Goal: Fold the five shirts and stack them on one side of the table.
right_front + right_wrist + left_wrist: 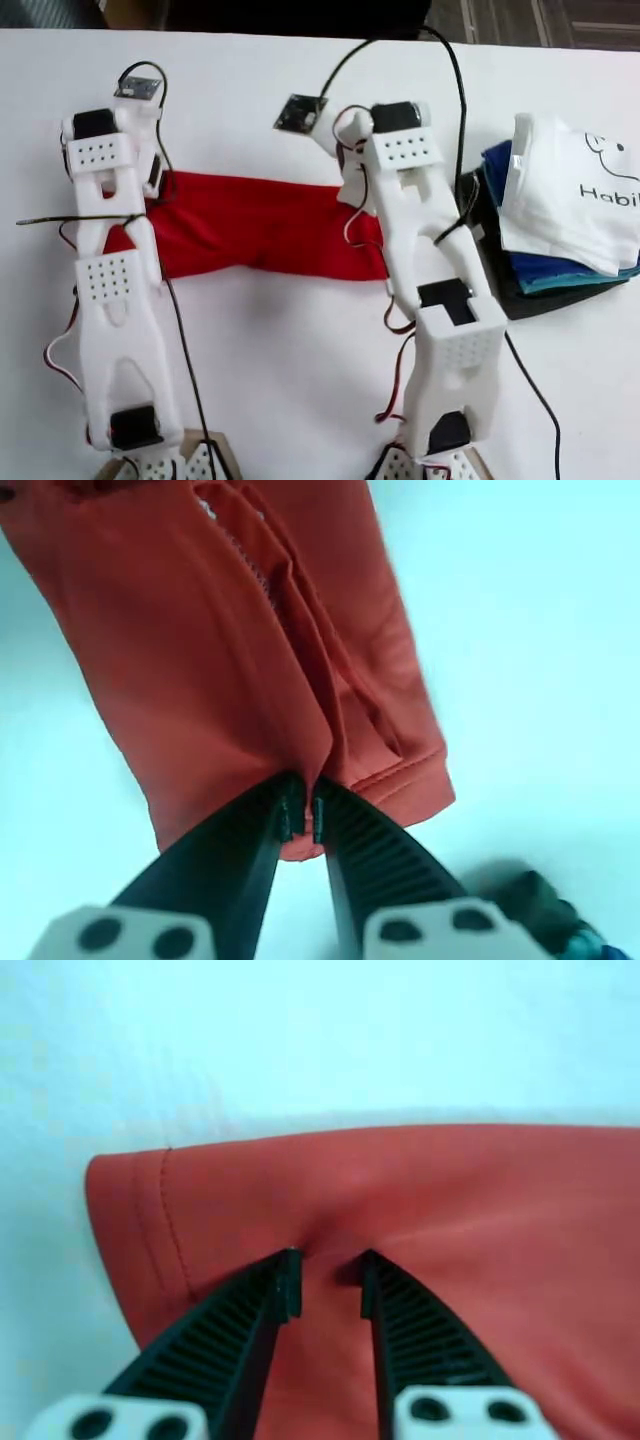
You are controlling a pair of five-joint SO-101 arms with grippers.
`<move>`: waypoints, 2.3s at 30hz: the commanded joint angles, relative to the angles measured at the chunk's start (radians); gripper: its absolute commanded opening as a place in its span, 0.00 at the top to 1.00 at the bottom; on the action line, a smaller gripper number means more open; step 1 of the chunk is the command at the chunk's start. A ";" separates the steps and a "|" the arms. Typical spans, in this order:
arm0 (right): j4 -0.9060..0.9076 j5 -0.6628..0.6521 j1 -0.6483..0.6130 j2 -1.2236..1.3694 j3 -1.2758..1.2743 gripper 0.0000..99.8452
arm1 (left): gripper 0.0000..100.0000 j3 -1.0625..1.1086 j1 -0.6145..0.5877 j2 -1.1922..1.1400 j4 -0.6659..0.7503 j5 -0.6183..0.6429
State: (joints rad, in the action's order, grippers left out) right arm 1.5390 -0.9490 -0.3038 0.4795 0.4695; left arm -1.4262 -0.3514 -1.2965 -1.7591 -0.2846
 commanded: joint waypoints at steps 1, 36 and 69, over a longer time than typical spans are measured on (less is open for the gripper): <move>-0.053 -0.005 -0.031 -0.005 0.048 0.98 | 0.87 -0.004 0.008 -0.005 0.017 0.006; 0.041 0.236 -0.012 -0.007 -0.103 0.86 | 0.87 -0.004 0.008 -0.005 0.017 0.006; -0.079 0.384 -0.177 -0.156 -0.089 0.89 | 0.87 -0.002 0.008 -0.005 0.017 0.006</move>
State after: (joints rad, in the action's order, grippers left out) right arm 1.5221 -0.5992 -0.4358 0.3613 0.4419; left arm -1.4262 -0.3514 -1.2965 -1.7591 -0.2846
